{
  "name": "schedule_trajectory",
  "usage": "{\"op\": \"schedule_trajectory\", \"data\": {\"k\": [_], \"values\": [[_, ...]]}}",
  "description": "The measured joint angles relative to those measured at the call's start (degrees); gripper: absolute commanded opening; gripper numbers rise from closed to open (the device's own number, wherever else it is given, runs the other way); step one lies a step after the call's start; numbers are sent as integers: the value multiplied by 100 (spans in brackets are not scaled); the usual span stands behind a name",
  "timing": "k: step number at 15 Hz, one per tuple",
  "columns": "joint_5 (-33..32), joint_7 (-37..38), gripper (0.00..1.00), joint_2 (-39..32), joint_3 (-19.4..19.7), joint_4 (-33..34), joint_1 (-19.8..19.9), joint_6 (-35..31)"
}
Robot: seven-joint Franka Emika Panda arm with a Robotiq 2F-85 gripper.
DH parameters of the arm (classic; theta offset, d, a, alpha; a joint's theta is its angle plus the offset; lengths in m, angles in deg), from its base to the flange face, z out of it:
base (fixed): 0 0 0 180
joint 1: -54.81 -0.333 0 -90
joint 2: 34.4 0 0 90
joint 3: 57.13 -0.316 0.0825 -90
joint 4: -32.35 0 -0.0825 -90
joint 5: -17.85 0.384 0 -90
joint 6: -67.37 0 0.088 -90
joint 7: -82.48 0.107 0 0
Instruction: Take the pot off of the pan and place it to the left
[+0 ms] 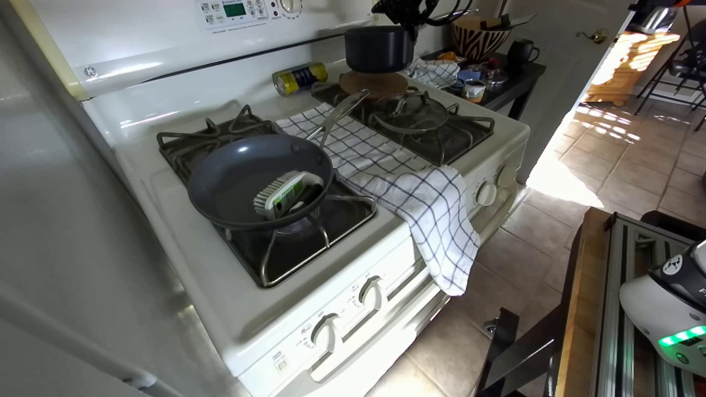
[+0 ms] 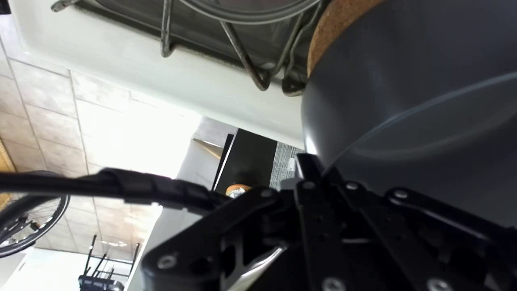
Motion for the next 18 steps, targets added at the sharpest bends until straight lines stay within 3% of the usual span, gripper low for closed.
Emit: {"op": "schedule_trajectory", "data": {"k": [18], "values": [[-755, 1066, 1, -308, -29, 57, -356, 251]]}}
